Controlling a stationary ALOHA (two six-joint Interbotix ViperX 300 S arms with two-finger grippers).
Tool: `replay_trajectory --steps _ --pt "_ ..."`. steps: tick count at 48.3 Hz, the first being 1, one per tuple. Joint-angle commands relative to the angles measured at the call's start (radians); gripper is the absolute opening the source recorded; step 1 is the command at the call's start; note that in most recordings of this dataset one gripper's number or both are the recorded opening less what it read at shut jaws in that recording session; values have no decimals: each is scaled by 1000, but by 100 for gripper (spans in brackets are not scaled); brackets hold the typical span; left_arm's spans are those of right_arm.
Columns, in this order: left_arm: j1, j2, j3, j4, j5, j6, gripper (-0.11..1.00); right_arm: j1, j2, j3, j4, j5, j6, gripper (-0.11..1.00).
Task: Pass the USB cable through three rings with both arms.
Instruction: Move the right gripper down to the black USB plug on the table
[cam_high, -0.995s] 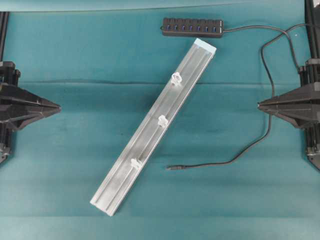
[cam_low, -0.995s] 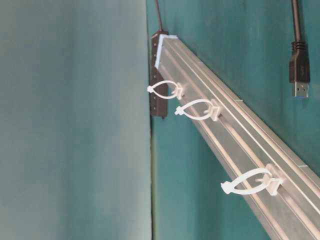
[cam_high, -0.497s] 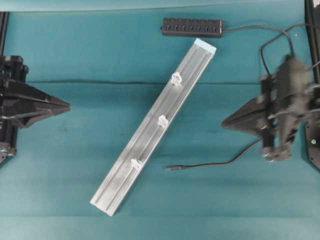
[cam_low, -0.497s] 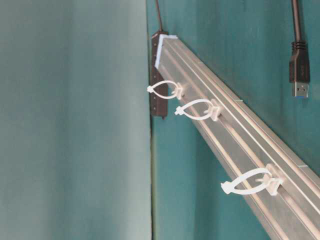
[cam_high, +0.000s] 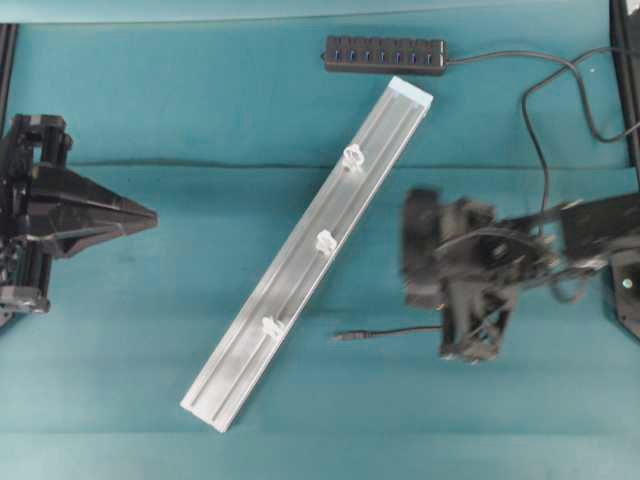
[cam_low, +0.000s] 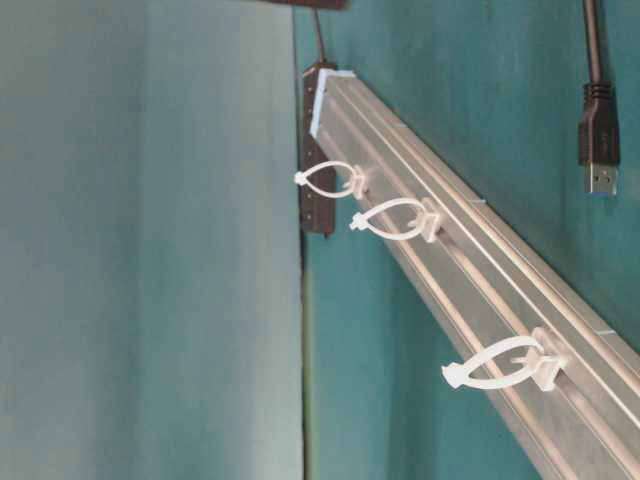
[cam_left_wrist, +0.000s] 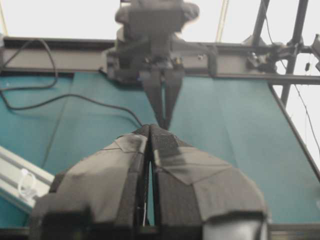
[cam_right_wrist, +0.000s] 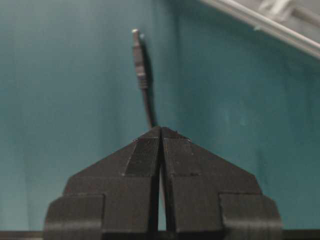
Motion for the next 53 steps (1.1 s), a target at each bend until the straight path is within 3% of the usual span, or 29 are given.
replay_trajectory --steps 1,6,10,21,24,32,53 --pt "2 11 -28 3 -2 2 0 26 77 -67 -2 28 -5 1" --pt "2 9 -29 3 -2 0 0 44 149 -115 -2 69 -9 5" --pt "2 8 -31 3 0 0 0 55 193 -144 -3 91 -9 16" --pt "5 6 -29 3 0 3 0 54 268 -173 -26 100 2 77" --pt "5 -2 -29 3 3 3 0 54 288 -176 -46 95 3 87" --pt "5 -21 -29 3 15 2 0 54 330 -187 -66 78 5 79" --pt "5 -21 -29 3 15 2 0 51 422 -202 -69 37 0 77"
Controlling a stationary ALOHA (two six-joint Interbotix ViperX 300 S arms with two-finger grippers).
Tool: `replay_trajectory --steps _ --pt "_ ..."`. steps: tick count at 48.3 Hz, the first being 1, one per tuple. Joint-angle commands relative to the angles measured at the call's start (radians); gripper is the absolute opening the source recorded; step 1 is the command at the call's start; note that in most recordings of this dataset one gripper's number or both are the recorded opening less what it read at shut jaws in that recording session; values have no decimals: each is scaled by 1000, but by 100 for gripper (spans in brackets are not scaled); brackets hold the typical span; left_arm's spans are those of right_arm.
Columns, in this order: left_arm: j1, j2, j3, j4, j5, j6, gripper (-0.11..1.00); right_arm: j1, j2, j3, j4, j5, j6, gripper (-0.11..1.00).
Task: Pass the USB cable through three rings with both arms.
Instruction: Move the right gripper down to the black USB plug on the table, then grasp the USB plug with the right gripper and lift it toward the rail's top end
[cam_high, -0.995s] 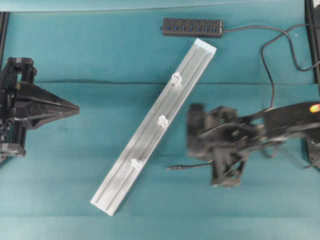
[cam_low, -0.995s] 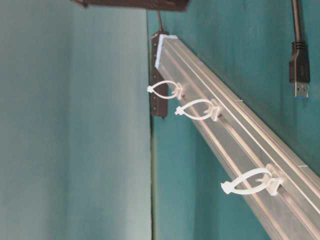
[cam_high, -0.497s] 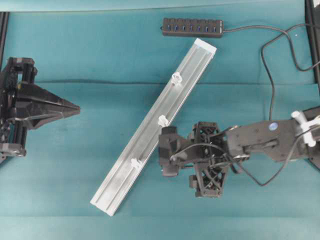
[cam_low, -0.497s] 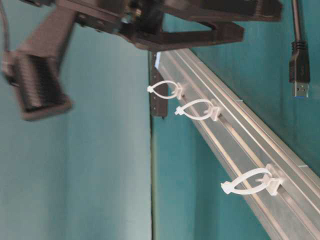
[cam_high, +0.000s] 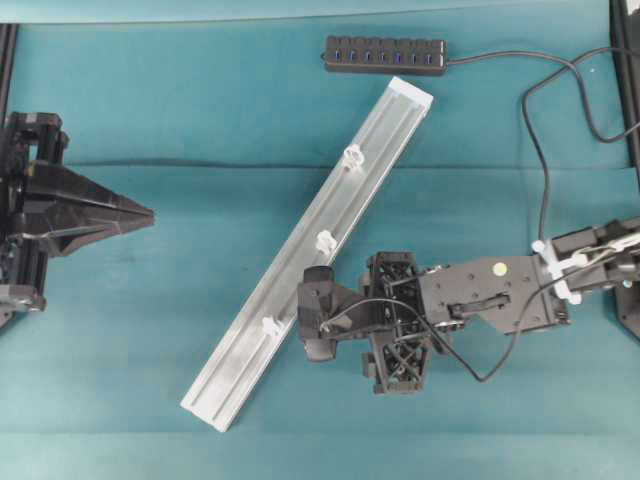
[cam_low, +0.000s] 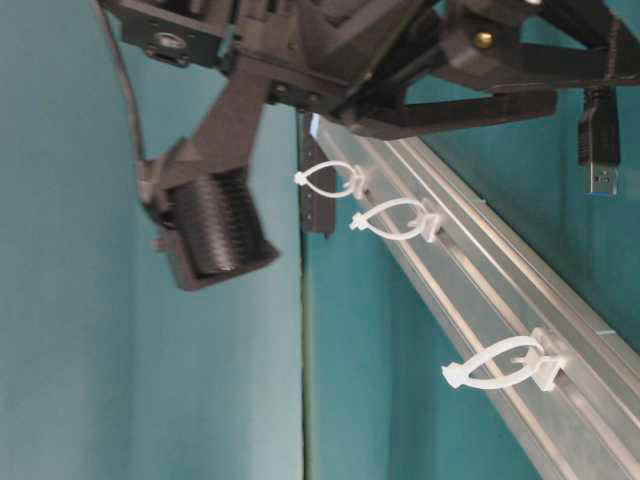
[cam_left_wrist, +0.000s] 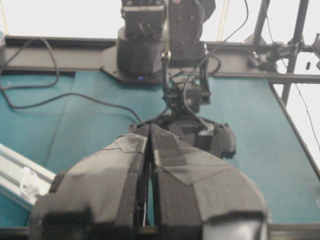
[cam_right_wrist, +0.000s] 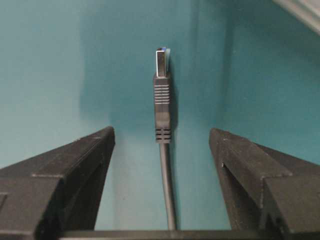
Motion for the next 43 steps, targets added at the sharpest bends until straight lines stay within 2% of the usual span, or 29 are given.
replay_trajectory --steps 1,10,17,22,33,43 --pt "2 0 -26 3 -6 0 0 -2 14 -8 -3 -2 0 77" --pt "3 2 -25 3 -6 0 0 -3 12 -6 -3 34 -2 72" --pt "2 2 -26 3 -6 0 0 -5 14 -9 -3 78 -3 61" --pt "2 2 -26 3 -6 0 0 -3 14 -9 -3 89 -3 48" --pt "2 2 -26 3 -6 0 0 -8 26 -12 -3 112 -3 8" --pt "2 2 -25 3 -6 0 0 -8 28 -14 -3 115 -3 7"
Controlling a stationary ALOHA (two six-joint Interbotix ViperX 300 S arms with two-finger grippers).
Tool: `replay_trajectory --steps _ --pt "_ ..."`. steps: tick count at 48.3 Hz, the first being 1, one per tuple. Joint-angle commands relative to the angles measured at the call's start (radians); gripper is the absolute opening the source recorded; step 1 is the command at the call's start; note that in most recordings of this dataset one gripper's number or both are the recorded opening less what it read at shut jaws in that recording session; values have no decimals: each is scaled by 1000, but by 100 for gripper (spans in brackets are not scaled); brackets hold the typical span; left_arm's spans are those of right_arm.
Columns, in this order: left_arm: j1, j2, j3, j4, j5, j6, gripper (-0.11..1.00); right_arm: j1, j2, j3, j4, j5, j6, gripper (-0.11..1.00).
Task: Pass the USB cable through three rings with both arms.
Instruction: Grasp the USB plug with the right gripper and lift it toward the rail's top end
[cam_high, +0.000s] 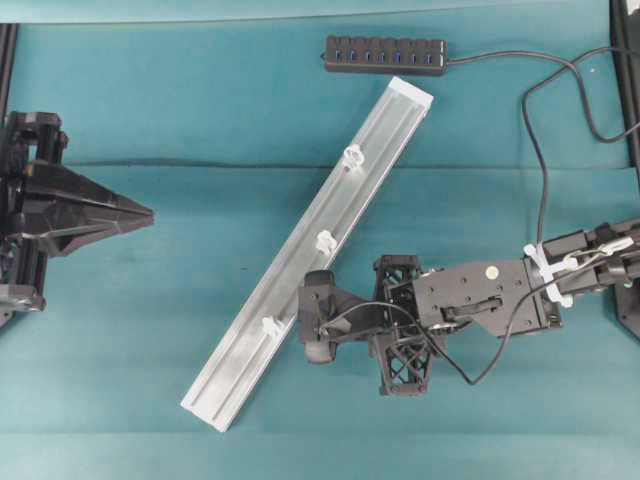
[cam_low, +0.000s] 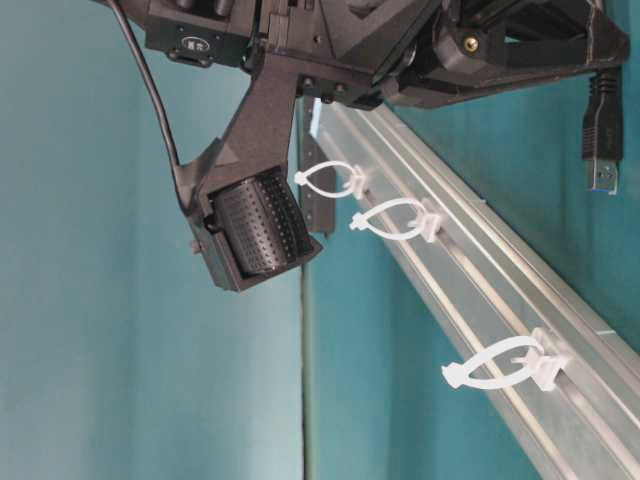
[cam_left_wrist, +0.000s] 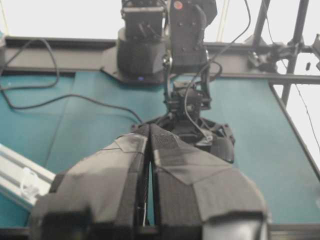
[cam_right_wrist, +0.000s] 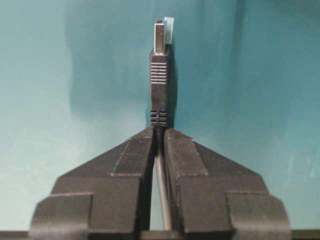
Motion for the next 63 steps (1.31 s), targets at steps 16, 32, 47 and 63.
replay_trajectory --steps 16,32,47,63 --pt "-2 3 -25 3 2 -8 0 -34 -101 -63 -5 100 -17 7" --pt "-3 6 -25 3 9 -15 0 -175 -293 -199 -3 334 -143 7" --pt "-2 5 -29 3 15 -40 0 -374 -364 -261 -5 512 -314 7" --pt "-3 6 -31 3 14 -44 0 -552 -367 -295 -5 577 -517 7"
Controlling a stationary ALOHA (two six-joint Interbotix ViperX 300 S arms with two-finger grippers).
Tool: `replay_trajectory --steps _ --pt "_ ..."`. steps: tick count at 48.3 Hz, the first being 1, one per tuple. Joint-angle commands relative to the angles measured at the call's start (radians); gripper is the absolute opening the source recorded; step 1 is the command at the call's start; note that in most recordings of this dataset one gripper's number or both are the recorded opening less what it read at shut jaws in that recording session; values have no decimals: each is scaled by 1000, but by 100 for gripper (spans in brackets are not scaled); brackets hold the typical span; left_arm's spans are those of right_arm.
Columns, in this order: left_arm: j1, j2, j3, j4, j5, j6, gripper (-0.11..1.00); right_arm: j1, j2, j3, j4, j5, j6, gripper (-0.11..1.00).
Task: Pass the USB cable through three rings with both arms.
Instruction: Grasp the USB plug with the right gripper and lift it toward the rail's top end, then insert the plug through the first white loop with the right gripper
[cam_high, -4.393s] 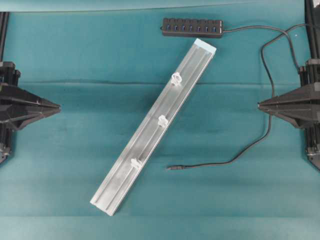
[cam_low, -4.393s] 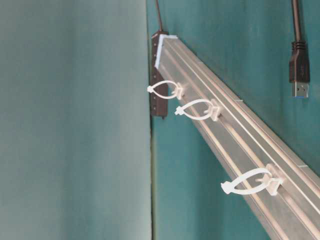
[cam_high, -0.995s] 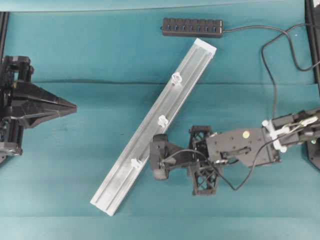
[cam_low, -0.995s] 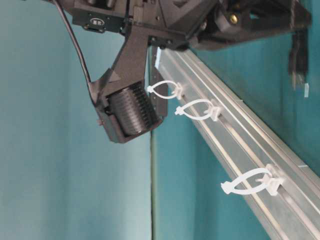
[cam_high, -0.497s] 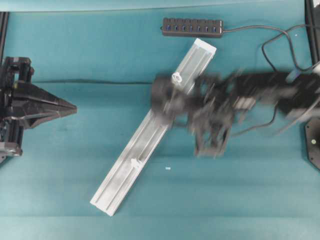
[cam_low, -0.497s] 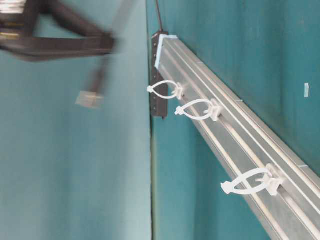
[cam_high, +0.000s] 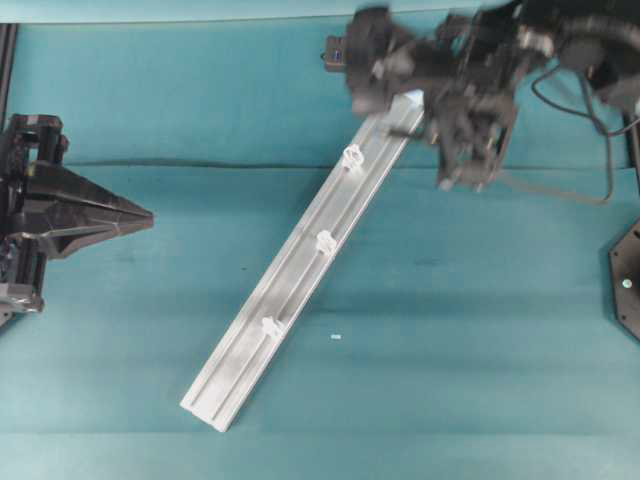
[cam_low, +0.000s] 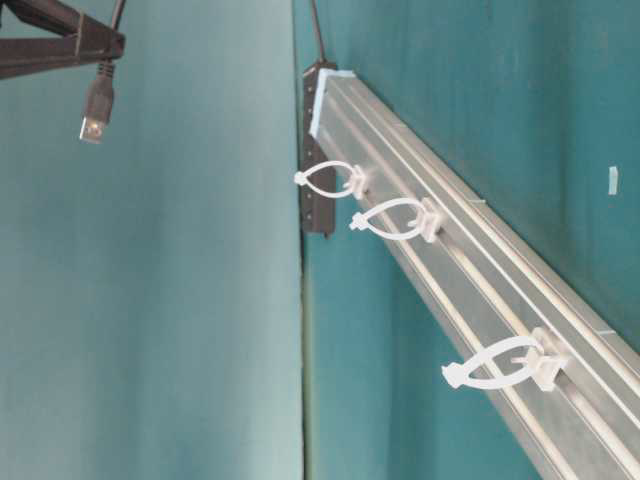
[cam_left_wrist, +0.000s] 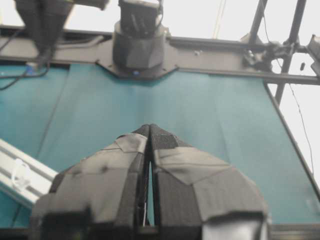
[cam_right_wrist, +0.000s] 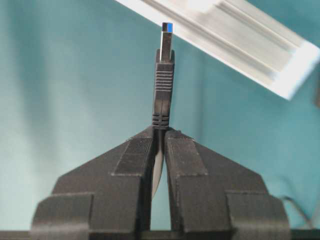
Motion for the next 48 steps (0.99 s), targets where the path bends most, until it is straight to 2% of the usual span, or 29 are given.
replay_trajectory --steps 1,11,19,26,31,41,48 --pt "-3 5 -28 3 -6 -2 0 -40 -9 -17 -2 0 -55 7" --pt "0 0 -29 3 -5 0 0 -115 -3 -17 -6 -18 -235 7" --pt "0 5 -29 3 -6 -3 1 -156 11 11 -44 -57 -385 7" --pt "2 5 -32 3 -6 -3 3 -160 46 48 -74 -95 -495 7" --pt "0 2 -35 3 -6 -3 6 -160 78 66 -81 -127 -540 7" --pt "-3 -12 -35 3 -5 -3 12 -160 135 83 -84 -230 -565 7" --pt "-3 -8 -35 3 -5 -3 14 -156 172 84 -97 -278 -623 7"
